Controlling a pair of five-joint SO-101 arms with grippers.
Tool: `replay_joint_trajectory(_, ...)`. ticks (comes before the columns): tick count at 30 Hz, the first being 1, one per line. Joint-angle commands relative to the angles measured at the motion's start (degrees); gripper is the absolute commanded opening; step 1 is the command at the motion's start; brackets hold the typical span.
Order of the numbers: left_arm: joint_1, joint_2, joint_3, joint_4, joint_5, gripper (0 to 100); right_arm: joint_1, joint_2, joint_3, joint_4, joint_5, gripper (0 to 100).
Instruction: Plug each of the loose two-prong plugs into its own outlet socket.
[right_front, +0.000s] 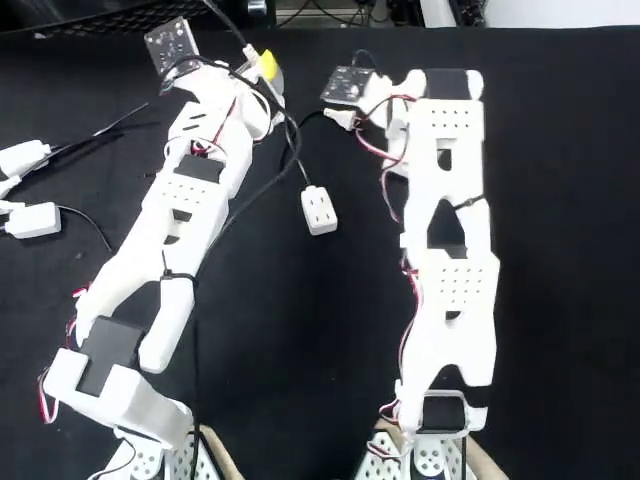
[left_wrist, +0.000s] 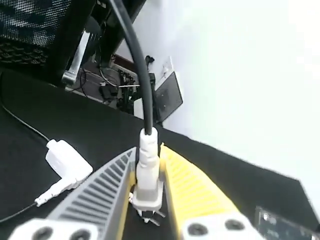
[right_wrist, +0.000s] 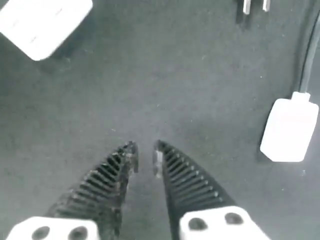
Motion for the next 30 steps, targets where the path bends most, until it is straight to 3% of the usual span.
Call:
replay_joint_trajectory(1, -0.7, -3.2, -1.2, -1.2, 4.4, 3, 0.6, -3.0, -0.7, -0.1, 0.8, 2.1)
replay_joint_trajectory(5, 0.0, -3.2, -1.2, -1.5, 5.6, 3, -0.3, -3.8, -0.6, -0.3, 2.3, 1.1)
replay_joint_trajectory(12, -0.1, -3.1, -1.2, -1.6, 5.8, 3, -0.1, -5.0, -2.3, -0.3, 24.2, 1.1)
replay_joint_trajectory(15, -0.7, -3.1, -0.7, -1.6, 5.8, 3, -0.7, -6.0, -8.1, -0.4, 25.1, 1.1)
replay_joint_trajectory(22, -2.7, -3.1, -1.0, -1.6, 5.8, 3, -2.8, -6.6, -18.2, 0.2, 4.9, 1.1)
replay_joint_trajectory(30, -2.8, -3.2, -0.7, -1.2, 5.9, 3, -3.7, -6.7, -23.6, 0.2, -36.5, 1.1)
